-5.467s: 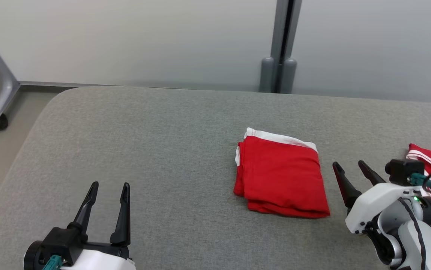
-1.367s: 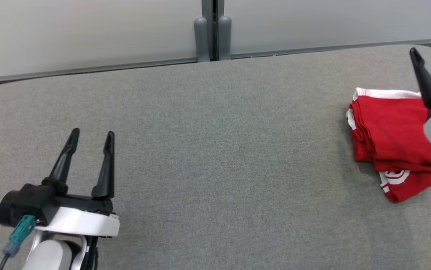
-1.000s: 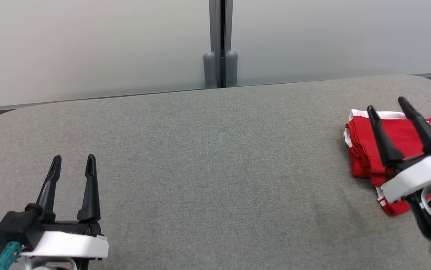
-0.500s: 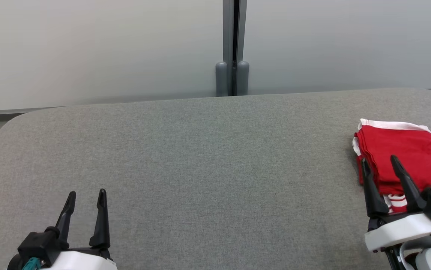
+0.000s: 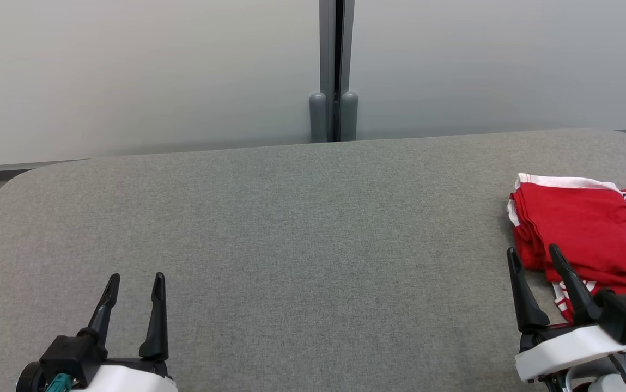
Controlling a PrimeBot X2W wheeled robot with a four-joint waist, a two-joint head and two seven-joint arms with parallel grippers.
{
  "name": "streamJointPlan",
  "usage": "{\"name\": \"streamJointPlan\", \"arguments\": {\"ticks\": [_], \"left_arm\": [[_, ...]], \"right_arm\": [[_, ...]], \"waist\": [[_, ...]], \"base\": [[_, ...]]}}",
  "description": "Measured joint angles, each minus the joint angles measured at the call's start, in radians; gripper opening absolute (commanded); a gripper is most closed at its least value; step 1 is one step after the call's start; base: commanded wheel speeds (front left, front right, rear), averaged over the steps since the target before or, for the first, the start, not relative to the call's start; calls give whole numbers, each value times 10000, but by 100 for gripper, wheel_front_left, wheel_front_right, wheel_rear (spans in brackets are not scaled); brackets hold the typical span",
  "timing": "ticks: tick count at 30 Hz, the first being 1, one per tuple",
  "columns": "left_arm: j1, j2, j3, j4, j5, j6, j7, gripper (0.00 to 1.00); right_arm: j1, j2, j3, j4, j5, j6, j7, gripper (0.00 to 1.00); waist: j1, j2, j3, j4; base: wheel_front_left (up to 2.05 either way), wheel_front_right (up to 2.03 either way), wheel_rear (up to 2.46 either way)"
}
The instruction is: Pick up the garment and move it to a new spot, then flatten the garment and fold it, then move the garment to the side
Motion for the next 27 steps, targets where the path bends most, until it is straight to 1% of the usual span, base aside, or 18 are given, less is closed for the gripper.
{"name": "streamJointPlan", "arguments": {"ticks": [14, 15, 20, 27], "left_arm": [[14, -313, 318, 326, 228, -362, 0, 100], [15, -332, 320, 347, 222, -391, 0, 0], [240, -510, 282, 802, 117, -385, 117, 0], [197, -518, 399, 872, -1124, -387, 508, 0]], "right_arm": [[-8, 125, -35, 79, -92, 0, 0, 100], [-8, 127, -35, 81, -96, 0, 0, 0], [345, 324, 73, 474, -17, 0, 52, 0], [397, 408, -119, 504, 1141, 0, 353, 0]], "waist": [[0, 0, 8, -62], [0, 0, 10, -68], [0, 0, 11, -69], [0, 0, 16, -59]], "base": [[0, 0, 0], [0, 0, 0], [0, 0, 0], [0, 0, 0]]}}
